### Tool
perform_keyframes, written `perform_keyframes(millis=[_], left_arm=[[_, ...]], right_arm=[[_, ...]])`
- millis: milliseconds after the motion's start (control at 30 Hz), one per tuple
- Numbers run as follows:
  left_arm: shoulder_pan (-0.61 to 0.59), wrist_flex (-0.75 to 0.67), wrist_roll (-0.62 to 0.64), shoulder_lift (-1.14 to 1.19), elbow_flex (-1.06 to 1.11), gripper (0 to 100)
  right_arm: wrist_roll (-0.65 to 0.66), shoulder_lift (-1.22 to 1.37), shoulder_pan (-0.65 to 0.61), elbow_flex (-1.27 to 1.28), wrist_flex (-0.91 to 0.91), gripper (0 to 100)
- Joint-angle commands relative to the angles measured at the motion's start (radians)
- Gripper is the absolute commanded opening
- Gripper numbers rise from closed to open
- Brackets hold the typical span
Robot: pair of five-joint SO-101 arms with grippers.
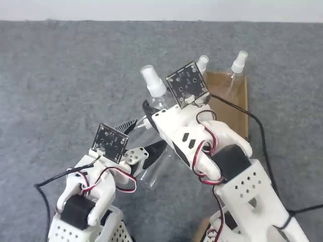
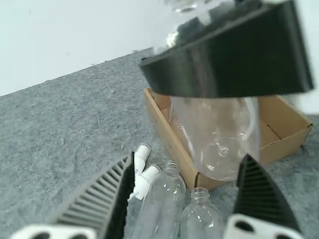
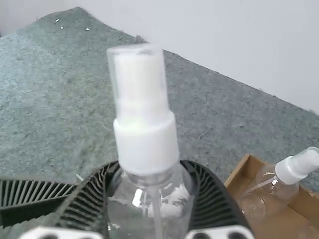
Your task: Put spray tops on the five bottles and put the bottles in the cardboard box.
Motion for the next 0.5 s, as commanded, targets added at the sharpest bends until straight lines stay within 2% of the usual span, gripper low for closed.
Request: perform_keyframes(millis=[0, 233, 467], left_arm=[[-0.005, -0.032, -0.009, -0.002, -0.004, 30], [-0.005, -0.028, -0.009, -0.002, -0.004, 30], [0.003, -0.032, -0.015, -0.009, 0.027, 30]], right_arm=[[-0.006, -0.062, -0.004, -0.002, 0.024, 0.6], [-0.005, -0.076, 0.012, -0.002, 0.025, 0.6], [-0.005, -0.07, 0.226, 0.041, -0.065, 0.6]])
